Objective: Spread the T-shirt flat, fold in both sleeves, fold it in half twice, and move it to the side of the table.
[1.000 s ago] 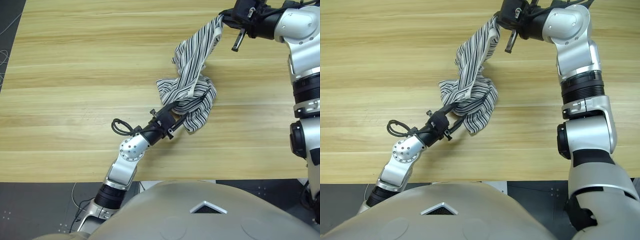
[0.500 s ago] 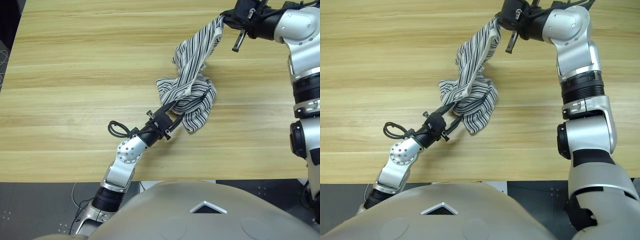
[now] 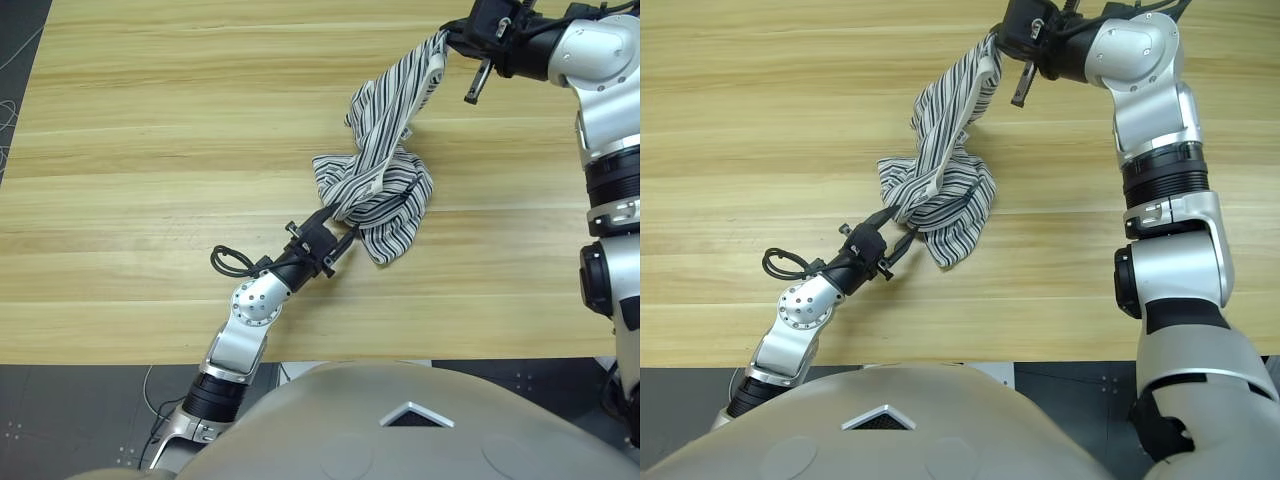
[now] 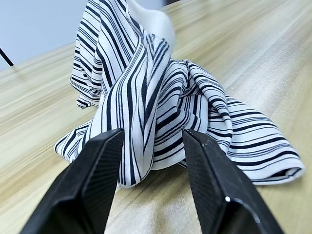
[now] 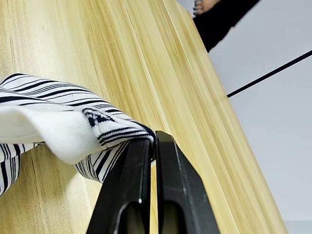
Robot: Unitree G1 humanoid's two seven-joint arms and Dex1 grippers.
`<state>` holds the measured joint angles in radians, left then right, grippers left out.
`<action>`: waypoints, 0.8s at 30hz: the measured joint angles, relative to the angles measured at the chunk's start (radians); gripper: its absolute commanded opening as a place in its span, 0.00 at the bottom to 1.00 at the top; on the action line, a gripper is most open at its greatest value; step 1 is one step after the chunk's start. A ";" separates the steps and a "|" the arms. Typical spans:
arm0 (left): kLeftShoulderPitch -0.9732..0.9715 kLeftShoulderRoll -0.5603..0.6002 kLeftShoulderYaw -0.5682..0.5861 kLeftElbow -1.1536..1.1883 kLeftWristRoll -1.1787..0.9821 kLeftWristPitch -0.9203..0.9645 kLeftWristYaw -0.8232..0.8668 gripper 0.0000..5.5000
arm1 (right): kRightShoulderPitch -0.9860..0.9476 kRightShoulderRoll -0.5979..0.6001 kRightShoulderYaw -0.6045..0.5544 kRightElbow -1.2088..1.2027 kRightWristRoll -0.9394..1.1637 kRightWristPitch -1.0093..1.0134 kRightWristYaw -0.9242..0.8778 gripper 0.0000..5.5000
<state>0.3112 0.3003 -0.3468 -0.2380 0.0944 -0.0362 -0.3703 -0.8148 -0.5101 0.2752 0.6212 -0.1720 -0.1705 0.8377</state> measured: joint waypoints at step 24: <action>-0.075 -0.035 0.019 0.127 0.018 -0.034 0.033 0.23 | 0.000 0.000 0.000 0.010 -0.002 -0.010 -0.003 0.02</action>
<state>0.2364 0.2649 -0.3275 -0.1109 0.1127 -0.0699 -0.3375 -0.8147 -0.5103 0.2752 0.6314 -0.1735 -0.1804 0.8346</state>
